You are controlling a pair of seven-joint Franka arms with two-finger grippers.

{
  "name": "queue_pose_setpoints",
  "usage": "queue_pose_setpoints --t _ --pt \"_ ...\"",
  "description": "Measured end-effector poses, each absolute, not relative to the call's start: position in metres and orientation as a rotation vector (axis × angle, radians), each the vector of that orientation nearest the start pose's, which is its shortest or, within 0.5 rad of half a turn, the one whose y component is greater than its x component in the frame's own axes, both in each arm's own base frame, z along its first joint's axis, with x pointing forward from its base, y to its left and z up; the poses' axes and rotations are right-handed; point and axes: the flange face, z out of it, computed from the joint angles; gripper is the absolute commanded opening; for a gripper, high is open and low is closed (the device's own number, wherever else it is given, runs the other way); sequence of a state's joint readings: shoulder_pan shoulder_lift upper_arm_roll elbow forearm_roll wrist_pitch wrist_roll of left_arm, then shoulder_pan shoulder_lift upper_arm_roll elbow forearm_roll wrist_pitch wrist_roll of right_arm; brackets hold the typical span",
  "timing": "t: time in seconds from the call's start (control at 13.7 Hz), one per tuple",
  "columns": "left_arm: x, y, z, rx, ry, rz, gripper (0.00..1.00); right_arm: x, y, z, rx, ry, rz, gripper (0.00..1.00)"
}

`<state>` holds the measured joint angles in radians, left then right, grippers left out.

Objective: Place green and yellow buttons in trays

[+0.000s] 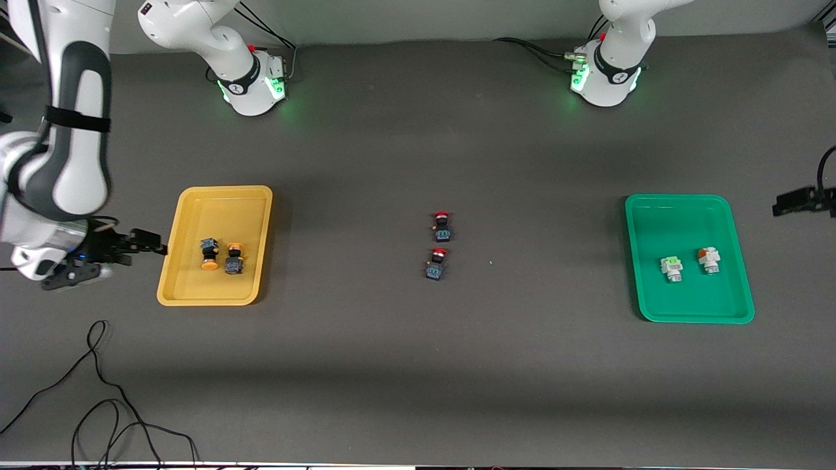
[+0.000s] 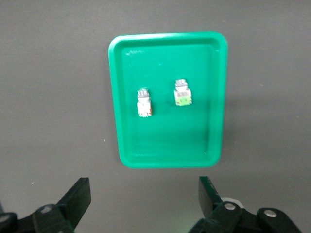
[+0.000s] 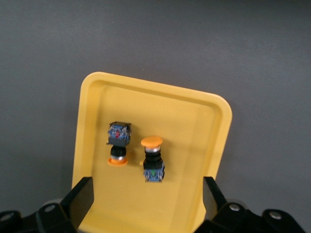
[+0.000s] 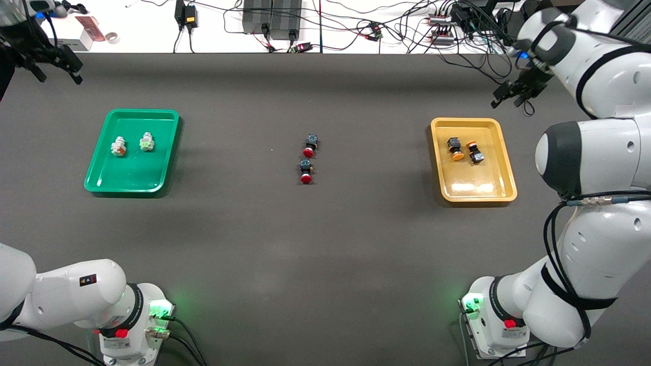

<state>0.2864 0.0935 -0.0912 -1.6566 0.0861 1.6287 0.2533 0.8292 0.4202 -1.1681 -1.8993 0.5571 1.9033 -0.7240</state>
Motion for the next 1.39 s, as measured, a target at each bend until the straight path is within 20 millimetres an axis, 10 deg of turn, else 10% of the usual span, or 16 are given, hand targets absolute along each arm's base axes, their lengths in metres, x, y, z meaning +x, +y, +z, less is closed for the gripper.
queue_pose_setpoints --t 0.29,0.73,1.39 --pt "0.558 0.076 0.594 -3.068 0.207 0.166 0.99 0.576 -0.103 0.478 -3.000 -0.197 0.137 0.99" --pt "0.561 0.001 0.615 -3.082 0.349 0.110 0.99 0.570 -0.044 0.616 -3.128 -0.081 0.253 0.99" --pt "0.560 -0.031 0.619 -3.071 0.394 0.091 0.99 0.565 0.009 0.632 -3.149 0.094 0.314 0.99"
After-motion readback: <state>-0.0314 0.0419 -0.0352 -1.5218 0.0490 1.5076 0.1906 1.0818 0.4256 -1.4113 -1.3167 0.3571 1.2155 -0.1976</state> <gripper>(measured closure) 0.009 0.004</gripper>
